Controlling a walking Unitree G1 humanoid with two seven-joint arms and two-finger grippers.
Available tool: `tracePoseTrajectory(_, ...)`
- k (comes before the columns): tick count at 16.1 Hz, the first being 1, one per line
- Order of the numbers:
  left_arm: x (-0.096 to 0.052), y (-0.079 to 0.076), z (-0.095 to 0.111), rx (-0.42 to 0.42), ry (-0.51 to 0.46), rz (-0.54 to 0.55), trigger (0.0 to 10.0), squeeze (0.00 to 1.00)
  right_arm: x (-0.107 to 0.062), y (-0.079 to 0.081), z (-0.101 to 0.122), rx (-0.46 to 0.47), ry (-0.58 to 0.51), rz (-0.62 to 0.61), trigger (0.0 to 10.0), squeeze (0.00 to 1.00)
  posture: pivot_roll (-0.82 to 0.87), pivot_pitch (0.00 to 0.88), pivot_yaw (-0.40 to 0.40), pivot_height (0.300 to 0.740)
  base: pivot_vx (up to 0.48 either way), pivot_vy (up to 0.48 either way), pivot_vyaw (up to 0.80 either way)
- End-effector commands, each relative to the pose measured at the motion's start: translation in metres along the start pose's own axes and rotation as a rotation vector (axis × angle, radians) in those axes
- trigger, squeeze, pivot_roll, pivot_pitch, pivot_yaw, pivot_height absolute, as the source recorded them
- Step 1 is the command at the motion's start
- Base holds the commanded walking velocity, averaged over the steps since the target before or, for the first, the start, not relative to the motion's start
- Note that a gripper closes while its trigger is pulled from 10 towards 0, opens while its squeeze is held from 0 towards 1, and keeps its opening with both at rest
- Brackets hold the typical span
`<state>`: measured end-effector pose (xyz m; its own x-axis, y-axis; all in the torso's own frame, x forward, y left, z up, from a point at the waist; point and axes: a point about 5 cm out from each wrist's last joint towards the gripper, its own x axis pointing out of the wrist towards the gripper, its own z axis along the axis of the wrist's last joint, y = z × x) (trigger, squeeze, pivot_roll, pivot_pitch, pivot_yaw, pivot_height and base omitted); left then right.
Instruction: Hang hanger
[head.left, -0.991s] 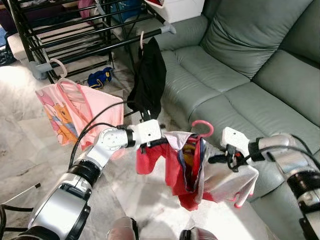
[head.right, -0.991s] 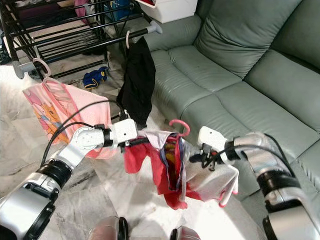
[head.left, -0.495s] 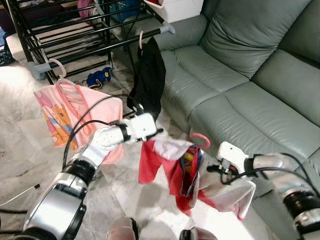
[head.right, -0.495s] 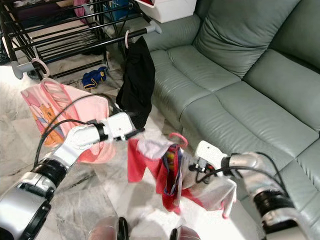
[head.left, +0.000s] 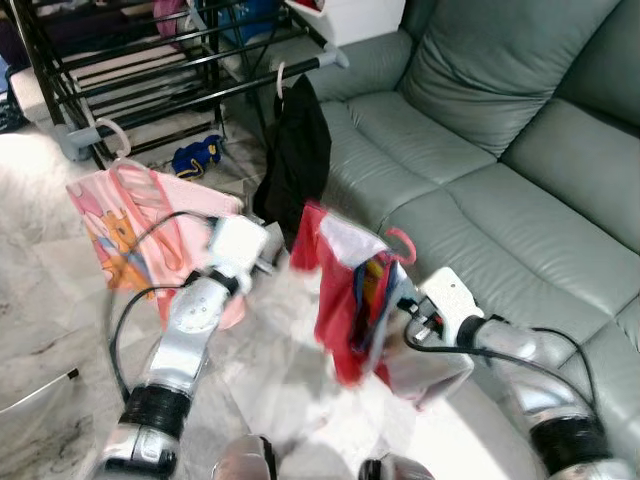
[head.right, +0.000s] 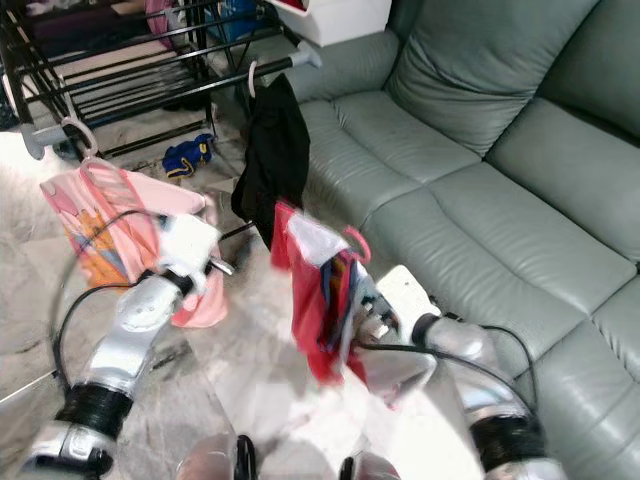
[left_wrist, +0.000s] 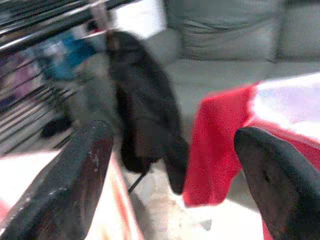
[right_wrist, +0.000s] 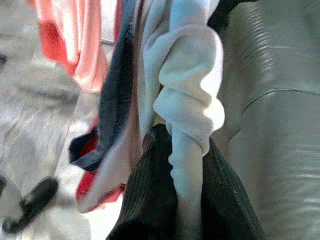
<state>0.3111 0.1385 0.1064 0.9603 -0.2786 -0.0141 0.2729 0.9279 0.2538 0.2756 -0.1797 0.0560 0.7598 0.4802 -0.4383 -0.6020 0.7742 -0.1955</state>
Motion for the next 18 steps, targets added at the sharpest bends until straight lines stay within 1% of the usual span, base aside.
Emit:
tracePoseTrajectory(1,-0.005,0.014,0.006,-0.042,-0.011,0.120,10.0,0.00,0.000,0.002,0.014,0.016,-0.056,-0.048,10.0,0.00,-0.04,0.068,0.026,0.740,0.000,0.000,0.00)
tracePoseTrajectory(2,-0.008,0.018,0.010,-0.040,-0.025,0.161,10.0,0.00,0.002,0.006,0.018,0.031,-0.068,-0.057,10.0,0.00,-0.04,0.068,0.026,0.740,0.000,0.000,0.00)
tracePoseTrajectory(3,-0.009,0.022,0.014,-0.051,-0.030,0.178,10.0,0.00,0.004,0.011,0.023,0.025,-0.082,-0.053,10.0,0.00,-0.04,0.068,0.026,0.740,0.304,0.000,0.00)
tracePoseTrajectory(4,-0.009,0.024,0.014,-0.053,-0.023,0.182,10.0,0.00,0.004,0.012,0.025,0.027,-0.082,-0.055,10.0,0.00,-0.04,0.068,0.026,0.740,0.307,0.000,0.00)
tracePoseTrajectory(6,-0.010,0.027,0.015,-0.056,-0.008,0.199,10.0,0.00,0.004,0.016,0.027,0.030,-0.082,-0.044,10.0,0.00,-0.03,0.064,0.022,0.740,0.313,0.000,0.54)
tracePoseTrajectory(8,-0.009,0.024,0.016,-0.065,0.007,0.205,10.0,0.00,0.002,0.017,0.028,0.034,-0.076,-0.043,10.0,0.00,-0.03,0.065,0.021,0.740,0.315,0.000,0.77)
tracePoseTrajectory(11,-0.009,0.019,0.020,-0.067,0.005,0.199,10.0,0.00,0.001,0.017,0.029,0.026,-0.075,-0.040,10.0,0.00,-0.04,0.066,0.021,0.740,0.316,0.000,0.75)
tracePoseTrajectory(14,-0.008,0.015,0.019,-0.065,0.024,0.210,10.0,0.00,0.001,0.020,0.028,0.029,-0.062,-0.042,10.0,0.00,-0.04,0.064,0.020,0.740,0.000,0.000,0.71)
tracePoseTrajectory(16,-0.010,0.013,0.018,-0.070,0.028,0.213,10.0,0.00,0.002,0.022,0.028,0.036,-0.056,-0.037,10.0,0.00,-0.04,0.060,0.020,0.740,0.000,0.000,0.00)
tracePoseTrajectory(18,-0.012,0.014,0.018,-0.076,0.030,0.223,10.0,0.00,0.003,0.025,0.029,0.037,-0.056,-0.025,10.0,0.00,-0.04,0.060,0.020,0.740,0.000,0.000,0.43)
